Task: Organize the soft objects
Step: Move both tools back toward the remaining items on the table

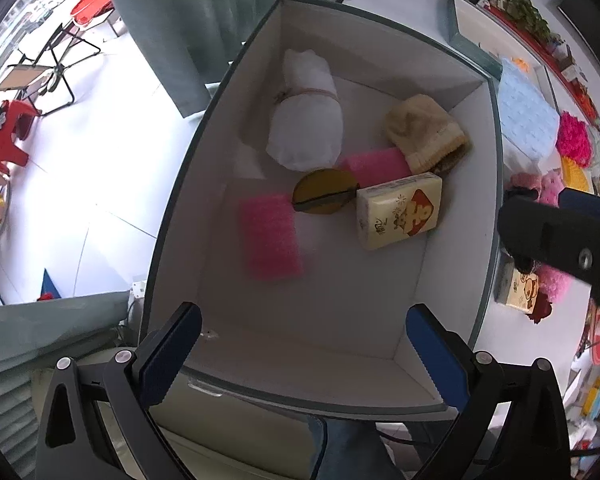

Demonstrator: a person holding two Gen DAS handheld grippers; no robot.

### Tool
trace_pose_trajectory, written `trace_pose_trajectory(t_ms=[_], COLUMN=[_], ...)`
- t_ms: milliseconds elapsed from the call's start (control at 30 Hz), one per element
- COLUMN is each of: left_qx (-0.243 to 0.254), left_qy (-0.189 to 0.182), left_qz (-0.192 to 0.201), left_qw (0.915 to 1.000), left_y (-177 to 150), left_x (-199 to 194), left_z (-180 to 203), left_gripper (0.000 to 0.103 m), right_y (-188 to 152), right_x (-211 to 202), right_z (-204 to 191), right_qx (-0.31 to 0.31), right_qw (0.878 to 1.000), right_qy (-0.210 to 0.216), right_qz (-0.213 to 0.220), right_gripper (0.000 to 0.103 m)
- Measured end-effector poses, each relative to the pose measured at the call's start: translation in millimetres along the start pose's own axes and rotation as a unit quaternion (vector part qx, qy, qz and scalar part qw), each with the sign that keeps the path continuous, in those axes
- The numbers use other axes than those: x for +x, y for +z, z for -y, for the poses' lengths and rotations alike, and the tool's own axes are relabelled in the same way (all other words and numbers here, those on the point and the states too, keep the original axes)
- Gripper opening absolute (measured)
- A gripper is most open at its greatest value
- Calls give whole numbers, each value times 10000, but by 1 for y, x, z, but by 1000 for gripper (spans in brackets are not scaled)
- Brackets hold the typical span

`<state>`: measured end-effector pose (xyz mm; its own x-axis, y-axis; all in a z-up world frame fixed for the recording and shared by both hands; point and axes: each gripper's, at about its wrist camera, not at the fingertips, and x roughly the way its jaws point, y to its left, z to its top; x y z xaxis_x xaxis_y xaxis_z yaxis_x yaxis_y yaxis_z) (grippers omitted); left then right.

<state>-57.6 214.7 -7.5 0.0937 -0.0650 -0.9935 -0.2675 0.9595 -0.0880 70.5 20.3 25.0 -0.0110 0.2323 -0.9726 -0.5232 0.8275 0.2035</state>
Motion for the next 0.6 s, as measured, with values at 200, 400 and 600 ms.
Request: trace_pose_trajectory(t_ms=[200, 400, 600], left_qx=[62, -1, -57], left_qy=[237, 380, 472], left_qz=[-8, -7, 1], left_qw=[9997, 9993, 9989], left_y=[9, 11, -2], left_x=[-3, -12, -20], left_z=[2, 15, 55], left_gripper=[103, 103, 103], right_y=[-3, -8, -23], right_x=[-6, -18, -25], right_z=[-8, -6, 37], right_qx=[-291, -591, -367], right_qw=[9994, 9977, 9987], right_qy=[-126, -50, 106], right_qz=[138, 338, 325], right_gripper=[103, 103, 103])
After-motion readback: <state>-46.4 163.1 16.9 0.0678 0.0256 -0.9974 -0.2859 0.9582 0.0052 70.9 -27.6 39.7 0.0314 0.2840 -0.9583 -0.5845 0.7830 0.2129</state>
